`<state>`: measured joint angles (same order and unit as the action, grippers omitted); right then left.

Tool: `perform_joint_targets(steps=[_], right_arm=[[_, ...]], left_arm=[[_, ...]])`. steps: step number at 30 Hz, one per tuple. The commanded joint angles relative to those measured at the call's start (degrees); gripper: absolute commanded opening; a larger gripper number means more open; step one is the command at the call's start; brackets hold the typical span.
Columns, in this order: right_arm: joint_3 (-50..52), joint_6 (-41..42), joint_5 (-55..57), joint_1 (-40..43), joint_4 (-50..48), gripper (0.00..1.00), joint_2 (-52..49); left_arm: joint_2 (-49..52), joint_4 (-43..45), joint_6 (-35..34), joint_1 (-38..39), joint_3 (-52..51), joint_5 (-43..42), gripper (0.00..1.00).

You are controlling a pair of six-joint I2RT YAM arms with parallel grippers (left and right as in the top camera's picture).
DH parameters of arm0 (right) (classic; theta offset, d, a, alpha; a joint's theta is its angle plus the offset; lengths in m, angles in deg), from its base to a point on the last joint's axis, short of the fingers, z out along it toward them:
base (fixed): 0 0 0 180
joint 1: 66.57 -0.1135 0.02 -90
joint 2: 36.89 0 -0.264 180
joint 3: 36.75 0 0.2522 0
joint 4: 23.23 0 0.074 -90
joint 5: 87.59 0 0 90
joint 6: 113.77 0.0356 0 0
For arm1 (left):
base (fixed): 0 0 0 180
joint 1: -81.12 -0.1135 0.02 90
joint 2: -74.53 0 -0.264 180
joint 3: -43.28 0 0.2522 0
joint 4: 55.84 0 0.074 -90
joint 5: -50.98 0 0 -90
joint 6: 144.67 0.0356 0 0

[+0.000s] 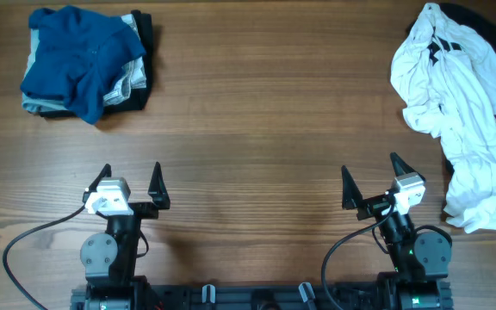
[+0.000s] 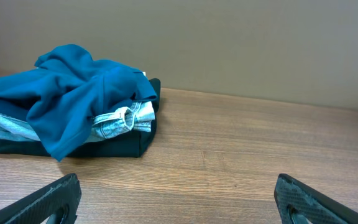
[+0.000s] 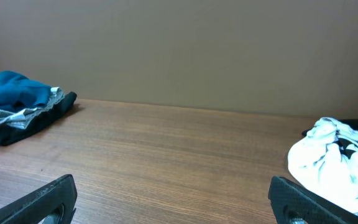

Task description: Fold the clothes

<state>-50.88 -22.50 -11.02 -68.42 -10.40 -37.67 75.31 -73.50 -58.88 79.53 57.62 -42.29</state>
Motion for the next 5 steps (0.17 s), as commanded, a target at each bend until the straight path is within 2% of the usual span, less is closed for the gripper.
perform_joint_targets(steps=[1, 5], right_arm=[[0.07, 0.28, -0.09, -0.22, -0.26, 1.0, 0.5], [0.07, 0.28, -0.09, -0.22, -0.26, 1.0, 0.5]], left_arm=[[-0.61, -0.35, -0.57, 0.2, -0.26, 0.31, 1.0], [-0.61, -0.35, -0.59, 0.2, -0.26, 0.31, 1.0]])
